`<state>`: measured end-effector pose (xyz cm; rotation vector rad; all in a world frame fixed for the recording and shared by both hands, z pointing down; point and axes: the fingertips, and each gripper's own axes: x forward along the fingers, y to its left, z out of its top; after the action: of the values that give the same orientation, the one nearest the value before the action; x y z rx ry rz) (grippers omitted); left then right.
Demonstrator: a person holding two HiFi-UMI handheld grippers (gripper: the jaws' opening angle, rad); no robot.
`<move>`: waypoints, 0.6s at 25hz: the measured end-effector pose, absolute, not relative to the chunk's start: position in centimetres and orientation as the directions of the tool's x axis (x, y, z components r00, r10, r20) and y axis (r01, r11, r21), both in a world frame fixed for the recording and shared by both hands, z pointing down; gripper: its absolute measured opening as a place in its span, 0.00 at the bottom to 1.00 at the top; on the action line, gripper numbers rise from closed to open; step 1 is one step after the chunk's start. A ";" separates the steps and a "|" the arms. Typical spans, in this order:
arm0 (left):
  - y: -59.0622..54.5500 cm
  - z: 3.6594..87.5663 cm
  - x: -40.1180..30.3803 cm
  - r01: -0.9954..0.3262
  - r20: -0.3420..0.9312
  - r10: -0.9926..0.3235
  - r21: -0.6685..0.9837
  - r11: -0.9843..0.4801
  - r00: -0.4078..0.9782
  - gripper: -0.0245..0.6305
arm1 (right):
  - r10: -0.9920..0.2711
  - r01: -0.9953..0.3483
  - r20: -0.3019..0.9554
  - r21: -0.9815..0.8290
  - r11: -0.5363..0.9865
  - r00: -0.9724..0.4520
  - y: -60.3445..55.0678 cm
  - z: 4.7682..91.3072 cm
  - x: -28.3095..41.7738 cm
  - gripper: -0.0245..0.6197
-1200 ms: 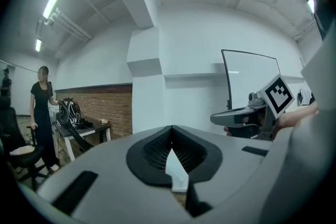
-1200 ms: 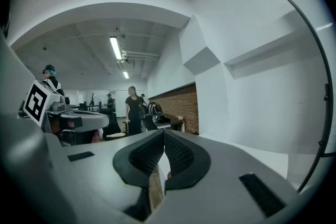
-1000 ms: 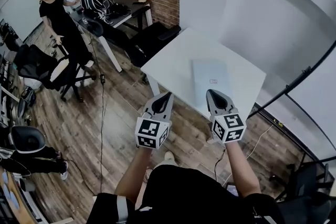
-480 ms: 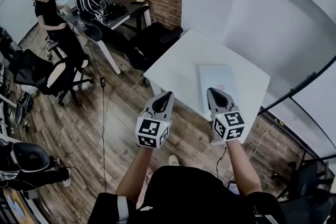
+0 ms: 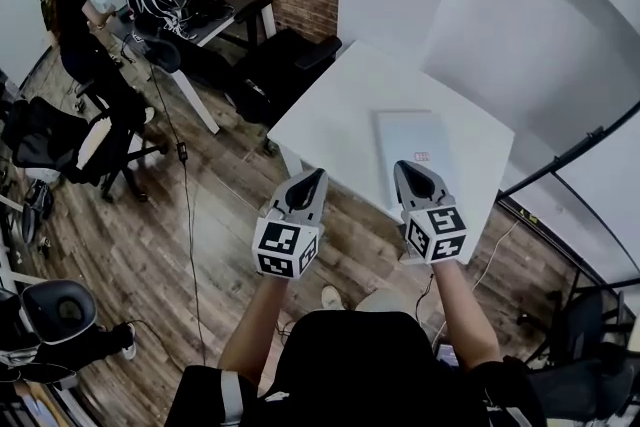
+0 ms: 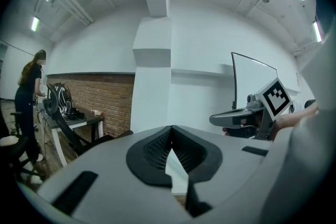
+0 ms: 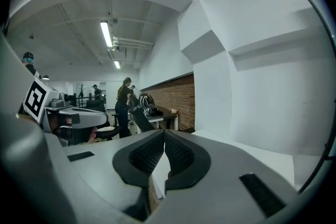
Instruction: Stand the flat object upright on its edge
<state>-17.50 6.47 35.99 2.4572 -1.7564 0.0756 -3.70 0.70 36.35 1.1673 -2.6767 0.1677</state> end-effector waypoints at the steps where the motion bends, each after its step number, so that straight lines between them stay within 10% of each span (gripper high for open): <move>1: 6.3 36.2 -17.4 -0.942 0.113 -0.936 0.071 -0.327 0.333 0.06 | -0.713 -0.738 0.246 -0.018 0.674 -0.657 0.5 36.5 -3.6 0.10; 15: 1.6 40.4 -11.6 -0.920 0.171 -0.905 0.114 -0.374 0.389 0.06 | -0.695 -0.740 0.326 -0.020 0.672 -0.641 -3.5 40.3 1.0 0.10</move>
<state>-11.65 1.56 40.36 2.4544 -1.6338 0.1173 1.00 -3.51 40.31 1.1438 -2.5967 0.2192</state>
